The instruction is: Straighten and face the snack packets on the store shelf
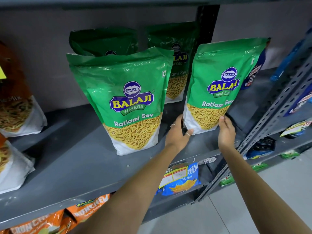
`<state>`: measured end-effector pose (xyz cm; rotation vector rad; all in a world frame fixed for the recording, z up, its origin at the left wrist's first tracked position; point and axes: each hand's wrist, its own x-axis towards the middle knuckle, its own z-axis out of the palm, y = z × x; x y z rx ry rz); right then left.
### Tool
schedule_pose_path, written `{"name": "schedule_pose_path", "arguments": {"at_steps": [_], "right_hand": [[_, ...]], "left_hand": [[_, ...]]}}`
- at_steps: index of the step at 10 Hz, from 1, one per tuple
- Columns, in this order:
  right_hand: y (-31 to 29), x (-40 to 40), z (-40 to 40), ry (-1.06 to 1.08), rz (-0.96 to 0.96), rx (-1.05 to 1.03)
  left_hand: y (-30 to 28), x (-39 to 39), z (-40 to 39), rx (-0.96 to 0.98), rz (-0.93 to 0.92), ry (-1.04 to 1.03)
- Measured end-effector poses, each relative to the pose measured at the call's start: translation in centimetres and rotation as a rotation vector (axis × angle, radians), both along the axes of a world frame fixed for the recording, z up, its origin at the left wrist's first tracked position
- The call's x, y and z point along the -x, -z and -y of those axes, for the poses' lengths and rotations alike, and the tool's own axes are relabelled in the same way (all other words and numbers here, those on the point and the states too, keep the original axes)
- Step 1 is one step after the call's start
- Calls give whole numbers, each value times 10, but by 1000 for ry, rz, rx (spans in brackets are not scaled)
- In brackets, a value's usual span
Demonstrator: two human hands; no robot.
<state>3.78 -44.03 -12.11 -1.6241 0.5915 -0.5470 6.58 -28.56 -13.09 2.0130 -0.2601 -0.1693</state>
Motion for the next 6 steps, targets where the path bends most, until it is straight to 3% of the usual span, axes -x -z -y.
{"name": "schedule_pose_path", "arguments": {"at_steps": [4,5,6], "right_hand": [[4,5,1,-93,28,60],[0,3,1,-81,33,31],[4,8,-15,66,69,-9]], "left_hand": [[8,0,-3,44,-7,-38],[5,-1,-3,64,2,-30],[5,4,-5,156,-19,-56]]}}
